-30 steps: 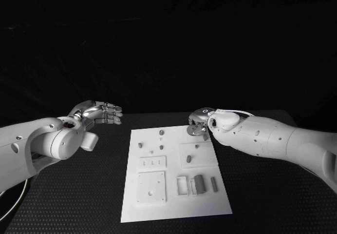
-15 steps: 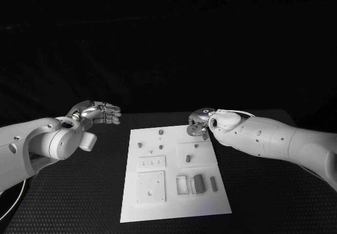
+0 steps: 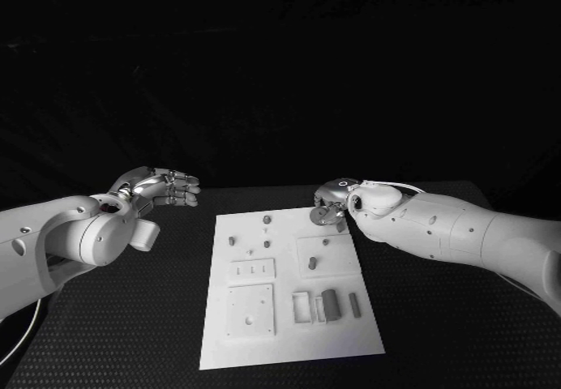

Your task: Assemble the parts on the task board

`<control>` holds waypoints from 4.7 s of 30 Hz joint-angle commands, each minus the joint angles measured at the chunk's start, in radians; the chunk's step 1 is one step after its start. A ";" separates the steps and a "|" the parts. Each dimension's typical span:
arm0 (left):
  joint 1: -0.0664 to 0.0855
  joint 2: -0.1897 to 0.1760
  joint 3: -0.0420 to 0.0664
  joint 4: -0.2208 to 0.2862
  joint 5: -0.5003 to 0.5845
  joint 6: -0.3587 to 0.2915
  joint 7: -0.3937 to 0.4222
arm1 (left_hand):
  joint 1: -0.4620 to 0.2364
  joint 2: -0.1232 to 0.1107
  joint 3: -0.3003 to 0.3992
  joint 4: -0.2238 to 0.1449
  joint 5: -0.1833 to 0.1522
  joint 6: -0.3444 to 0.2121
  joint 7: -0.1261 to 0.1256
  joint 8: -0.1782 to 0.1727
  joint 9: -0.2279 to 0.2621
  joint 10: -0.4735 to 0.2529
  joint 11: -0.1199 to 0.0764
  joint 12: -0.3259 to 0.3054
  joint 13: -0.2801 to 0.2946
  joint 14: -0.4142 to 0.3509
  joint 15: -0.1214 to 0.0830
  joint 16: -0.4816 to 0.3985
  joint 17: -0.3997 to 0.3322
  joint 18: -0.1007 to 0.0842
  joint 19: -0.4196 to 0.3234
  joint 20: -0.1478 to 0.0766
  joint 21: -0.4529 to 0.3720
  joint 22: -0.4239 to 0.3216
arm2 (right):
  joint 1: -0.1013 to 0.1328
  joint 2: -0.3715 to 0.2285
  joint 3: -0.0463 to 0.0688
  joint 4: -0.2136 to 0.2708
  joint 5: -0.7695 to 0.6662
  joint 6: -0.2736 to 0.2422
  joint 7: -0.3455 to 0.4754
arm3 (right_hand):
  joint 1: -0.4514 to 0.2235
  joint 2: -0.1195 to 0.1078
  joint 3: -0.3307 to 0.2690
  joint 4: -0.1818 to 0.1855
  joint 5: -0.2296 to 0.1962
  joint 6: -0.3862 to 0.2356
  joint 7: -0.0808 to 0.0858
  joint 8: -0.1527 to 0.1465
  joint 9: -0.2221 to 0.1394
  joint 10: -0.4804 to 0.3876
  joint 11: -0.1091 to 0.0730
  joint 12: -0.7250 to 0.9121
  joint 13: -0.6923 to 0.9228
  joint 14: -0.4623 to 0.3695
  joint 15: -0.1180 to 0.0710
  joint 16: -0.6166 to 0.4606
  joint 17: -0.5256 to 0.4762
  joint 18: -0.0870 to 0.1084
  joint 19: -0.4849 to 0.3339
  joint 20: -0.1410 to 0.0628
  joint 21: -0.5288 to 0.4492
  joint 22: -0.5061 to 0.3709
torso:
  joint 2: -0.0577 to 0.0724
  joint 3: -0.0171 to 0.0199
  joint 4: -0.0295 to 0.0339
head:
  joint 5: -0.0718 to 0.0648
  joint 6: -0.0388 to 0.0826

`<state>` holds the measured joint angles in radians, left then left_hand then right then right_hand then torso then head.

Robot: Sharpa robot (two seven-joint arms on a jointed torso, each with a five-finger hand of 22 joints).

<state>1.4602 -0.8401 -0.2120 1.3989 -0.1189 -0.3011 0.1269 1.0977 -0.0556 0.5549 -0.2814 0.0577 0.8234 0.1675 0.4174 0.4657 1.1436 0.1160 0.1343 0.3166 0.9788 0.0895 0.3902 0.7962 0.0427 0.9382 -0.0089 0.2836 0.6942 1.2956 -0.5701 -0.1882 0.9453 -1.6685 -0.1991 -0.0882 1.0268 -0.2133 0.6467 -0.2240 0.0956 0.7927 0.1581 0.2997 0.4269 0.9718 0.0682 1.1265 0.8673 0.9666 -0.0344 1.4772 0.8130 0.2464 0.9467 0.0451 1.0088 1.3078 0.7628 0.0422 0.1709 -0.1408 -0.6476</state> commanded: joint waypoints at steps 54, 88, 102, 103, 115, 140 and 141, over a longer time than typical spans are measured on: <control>0.001 0.001 0.001 -0.001 -0.002 0.016 0.004 | -0.002 0.000 -0.001 -0.003 -0.006 -0.002 0.008 -0.007 0.003 0.002 0.004 -0.010 0.006 0.001 0.004 -0.010 0.004 0.000 -0.001 0.002 -0.008 0.003 | -0.002 0.010 0.006 -0.023 -0.008 0.108 0.028 | 0.010 0.186 0.001 -0.064 0.000 0.131 -0.016 0.049 0.025 -0.113 -0.031 0.013 -0.020 0.023 -0.028 0.012 0.009 0.015 0.012 -0.012 0.022 0.018 | 0.000 -0.0001 0.0004 | -0.004 -0.004; 0.001 -0.004 0.001 0.005 -0.003 0.013 0.004 | 0.000 0.000 -0.001 -0.004 -0.006 -0.003 0.008 -0.008 0.004 0.002 0.004 -0.013 0.009 0.001 0.004 -0.012 0.005 0.000 -0.001 0.002 -0.010 0.005 | -0.006 0.020 0.004 -0.024 -0.097 0.040 0.002 | 0.014 0.168 -0.008 -0.057 0.000 0.171 -0.033 0.070 0.044 -0.072 -0.048 0.025 -0.025 0.058 -0.044 0.027 0.019 0.015 0.039 -0.024 0.044 0.016 | 0.000 -0.0006 0.0004 | -0.009 -0.007; 0.001 -0.006 0.001 0.003 -0.003 0.010 0.005 | 0.000 0.000 -0.001 -0.004 -0.006 -0.003 0.008 -0.009 0.004 0.002 0.004 -0.014 0.010 0.001 0.004 -0.012 0.006 0.000 -0.001 0.002 -0.011 0.005 | 0.000 0.007 0.005 0.052 -0.134 -0.081 -0.058 | 0.004 0.152 -0.002 -0.054 0.000 0.183 -0.040 0.074 0.048 -0.056 -0.055 0.025 -0.028 0.076 -0.051 0.027 0.019 0.015 0.056 -0.032 0.049 0.014 | 0.000 -0.0008 0.0009 | -0.004 -0.005; 0.001 -0.007 0.001 0.003 -0.003 0.009 0.005 | 0.000 0.000 -0.001 -0.004 -0.006 -0.003 0.008 -0.009 0.004 0.002 0.004 -0.014 0.010 0.001 0.004 -0.012 0.006 0.000 -0.001 0.002 -0.011 0.005 | 0.002 0.005 0.005 0.064 -0.136 -0.084 -0.062 | 0.003 0.150 -0.002 -0.053 0.000 0.184 -0.040 0.074 0.049 -0.055 -0.055 0.025 -0.028 0.077 -0.052 0.027 0.019 0.015 0.057 -0.033 0.050 0.014 | 0.000 -0.0008 0.0009 | -0.004 -0.005; 0.001 -0.007 0.001 0.004 -0.003 0.009 0.006 | 0.000 -0.001 -0.001 -0.004 -0.006 -0.003 0.008 -0.009 0.004 0.002 0.004 -0.015 0.011 0.001 0.004 -0.013 0.006 0.000 -0.001 0.002 -0.011 0.006 | 0.019 -0.002 0.010 0.190 -0.147 -0.095 -0.082 | 0.000 0.142 0.001 -0.050 0.000 0.185 -0.041 0.073 0.049 -0.050 -0.057 0.024 -0.030 0.082 -0.054 0.026 0.019 0.015 0.062 -0.036 0.050 0.014 | 0.000 -0.0012 0.0005 | 0.003 -0.004; 0.001 0.002 0.001 0.002 -0.003 0.010 0.006 | 0.001 -0.001 -0.001 -0.004 -0.006 -0.003 0.008 -0.010 0.005 0.003 0.004 -0.017 0.013 0.002 0.004 -0.014 0.007 0.000 0.000 0.002 -0.012 0.007 | 0.006 0.131 0.007 0.188 -0.159 -0.067 -0.108 | -0.007 0.137 0.004 -0.042 0.000 0.180 -0.040 0.068 0.048 -0.048 -0.056 0.022 -0.031 0.085 -0.054 0.024 0.020 0.015 0.066 -0.038 0.049 0.012 | 0.000 -0.0011 0.0014 | 0.011 -0.006; 0.001 0.002 0.001 0.002 -0.003 0.011 0.005 | 0.001 -0.001 -0.001 -0.004 -0.006 -0.003 0.008 -0.010 0.005 0.003 0.004 -0.017 0.013 0.002 0.004 -0.014 0.007 0.000 0.000 0.002 -0.012 0.007 | 0.004 0.135 0.006 0.184 -0.163 -0.065 -0.111 | -0.007 0.137 0.004 -0.041 0.000 0.180 -0.040 0.067 0.048 -0.048 -0.056 0.022 -0.031 0.085 -0.054 0.024 0.020 0.015 0.066 -0.038 0.049 0.012 | 0.000 -0.0011 0.0010 | 0.011 -0.006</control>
<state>1.4604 -0.8406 -0.2117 1.3997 -0.1196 -0.2995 0.1242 1.0977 -0.0556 0.5549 -0.2814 0.0577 0.8198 0.1711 0.4133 0.4688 1.1436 0.1160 0.1227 0.3282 0.9788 0.0895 0.3824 0.8024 0.0381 0.9383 -0.0089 0.2756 0.7001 1.3014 -0.4388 -0.1814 1.1335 -1.8079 -0.2785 -0.1815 1.0229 -0.0650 0.6500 -0.2730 0.0890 0.8014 0.1494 0.3688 0.4734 0.9813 0.0588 1.1460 0.8371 1.0195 -0.0588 1.5021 0.8315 0.2463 0.9961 0.0176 1.0554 1.3078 0.7627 0.0409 0.1728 -0.1307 -0.6531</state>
